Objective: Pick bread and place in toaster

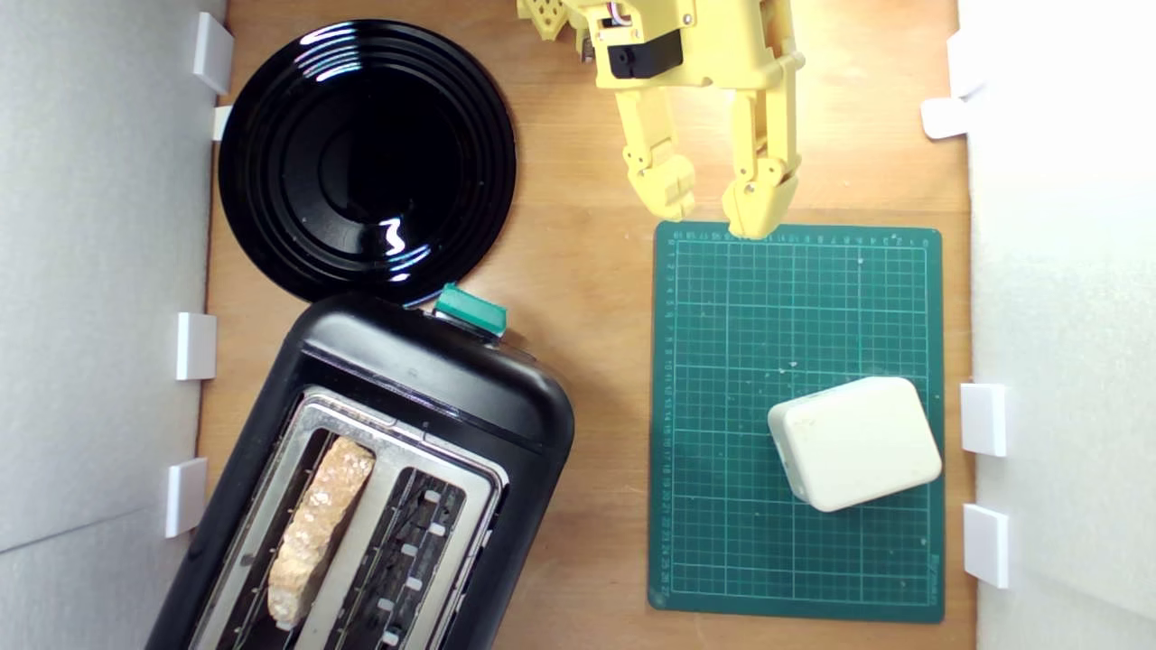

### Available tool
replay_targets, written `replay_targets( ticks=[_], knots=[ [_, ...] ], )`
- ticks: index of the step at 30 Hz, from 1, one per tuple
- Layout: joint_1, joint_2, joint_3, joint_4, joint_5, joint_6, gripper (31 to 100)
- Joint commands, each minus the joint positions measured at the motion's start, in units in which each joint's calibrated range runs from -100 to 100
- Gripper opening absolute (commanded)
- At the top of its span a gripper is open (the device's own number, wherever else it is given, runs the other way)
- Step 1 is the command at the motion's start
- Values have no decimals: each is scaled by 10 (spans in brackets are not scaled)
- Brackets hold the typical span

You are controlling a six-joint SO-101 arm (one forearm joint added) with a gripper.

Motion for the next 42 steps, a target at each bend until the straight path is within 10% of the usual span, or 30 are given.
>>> replay_targets(
  ticks=[1,18,42],
  knots=[
    [-6,-56,69,5,-7,15,647],
    [-6,-289,358,6,-5,50,433],
    [1,-432,592,54,-4,67,319]
  ],
)
